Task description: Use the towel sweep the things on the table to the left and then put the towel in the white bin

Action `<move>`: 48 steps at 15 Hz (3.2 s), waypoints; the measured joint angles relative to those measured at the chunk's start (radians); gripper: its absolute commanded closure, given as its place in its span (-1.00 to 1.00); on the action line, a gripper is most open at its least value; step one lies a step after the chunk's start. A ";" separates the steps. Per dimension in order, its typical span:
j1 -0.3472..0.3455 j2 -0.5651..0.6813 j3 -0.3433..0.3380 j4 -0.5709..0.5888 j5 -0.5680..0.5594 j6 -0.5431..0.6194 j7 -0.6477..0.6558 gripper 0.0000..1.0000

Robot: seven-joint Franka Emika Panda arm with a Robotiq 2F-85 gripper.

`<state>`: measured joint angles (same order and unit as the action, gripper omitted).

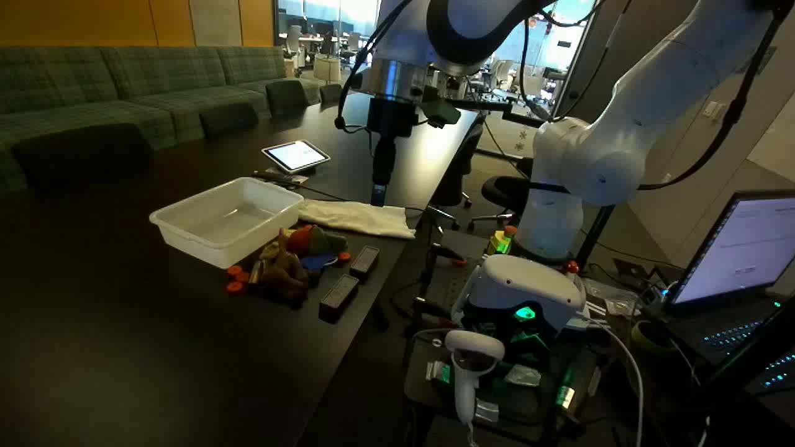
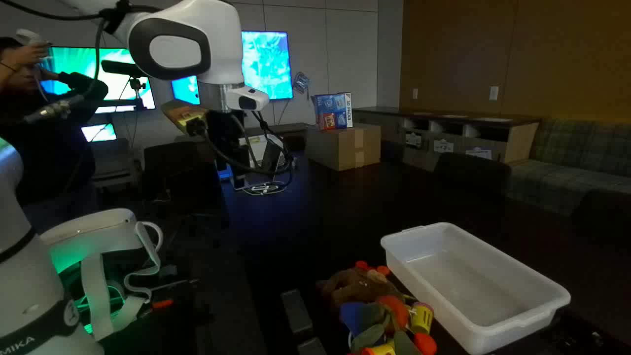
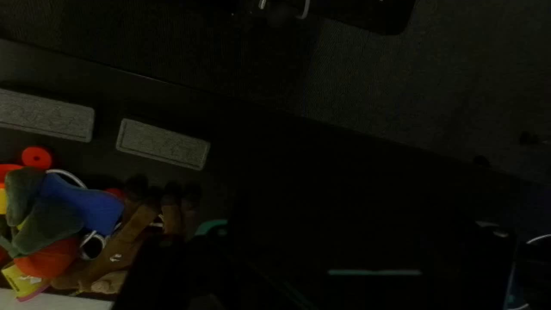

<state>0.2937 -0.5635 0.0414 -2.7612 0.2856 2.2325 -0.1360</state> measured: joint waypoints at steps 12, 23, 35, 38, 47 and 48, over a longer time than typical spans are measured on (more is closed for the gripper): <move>-0.126 0.098 -0.025 -0.004 -0.122 0.155 -0.022 -1.00; -0.423 0.747 -0.210 0.143 -0.372 0.795 -0.292 -1.00; -0.872 1.383 0.013 0.728 -0.357 0.919 -0.201 -1.00; -0.923 1.499 0.054 0.877 -0.353 0.863 -0.166 -1.00; -0.894 1.628 0.036 1.097 -0.339 0.699 -0.115 -0.14; -0.892 1.626 0.035 1.103 -0.339 0.682 -0.115 -0.02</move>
<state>-0.5979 1.0629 0.0763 -1.6586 -0.0537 2.9147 -0.2507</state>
